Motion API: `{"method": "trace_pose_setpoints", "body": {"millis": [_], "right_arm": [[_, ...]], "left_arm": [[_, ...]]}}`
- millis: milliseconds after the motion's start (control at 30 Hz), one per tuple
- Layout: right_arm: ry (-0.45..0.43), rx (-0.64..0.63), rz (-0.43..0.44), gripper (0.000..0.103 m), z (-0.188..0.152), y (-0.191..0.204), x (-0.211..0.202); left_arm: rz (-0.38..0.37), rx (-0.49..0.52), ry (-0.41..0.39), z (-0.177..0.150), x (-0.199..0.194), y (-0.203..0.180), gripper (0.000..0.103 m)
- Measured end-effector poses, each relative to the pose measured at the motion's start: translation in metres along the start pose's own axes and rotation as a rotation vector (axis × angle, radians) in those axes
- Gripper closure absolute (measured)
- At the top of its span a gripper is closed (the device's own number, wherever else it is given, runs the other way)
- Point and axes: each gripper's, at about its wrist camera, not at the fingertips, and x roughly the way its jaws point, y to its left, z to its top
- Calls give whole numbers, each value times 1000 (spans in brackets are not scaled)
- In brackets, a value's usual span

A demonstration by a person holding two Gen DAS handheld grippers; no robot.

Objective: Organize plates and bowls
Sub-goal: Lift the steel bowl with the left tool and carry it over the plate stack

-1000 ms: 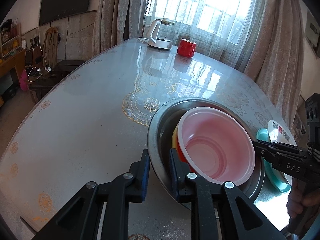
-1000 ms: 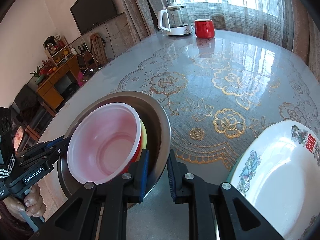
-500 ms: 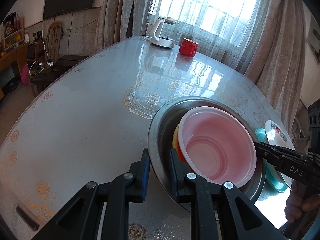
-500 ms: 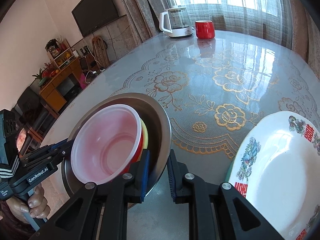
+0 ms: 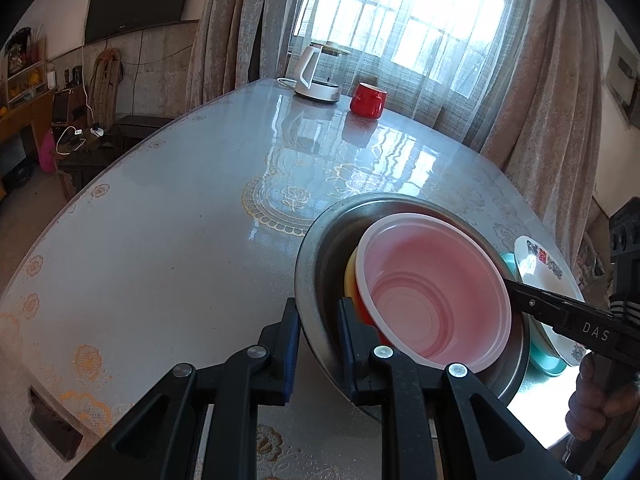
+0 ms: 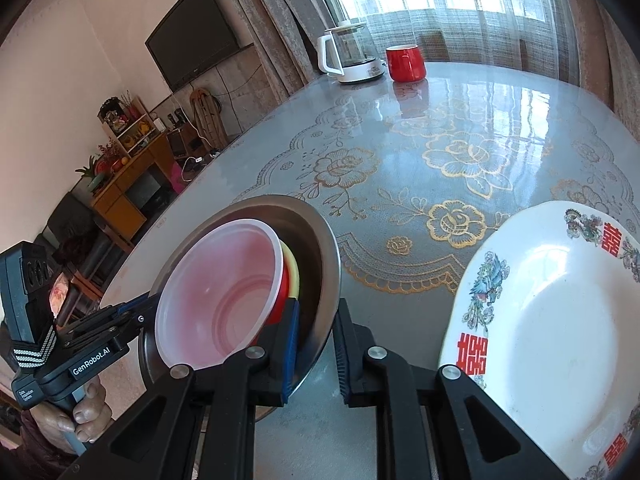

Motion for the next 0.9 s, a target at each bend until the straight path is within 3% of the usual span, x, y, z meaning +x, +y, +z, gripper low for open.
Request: {"method": "trace_pose_setpoints", "body": {"millis": [467,900], "right_arm": [[-76,23,53,86,-2,-7,-34],[-146,70,32,86,-7,-26,-69]], "left_arm": [[-47,24,-23,4,-14,-17,84],[-99,93,-39,18,-17,-55,84]]}}
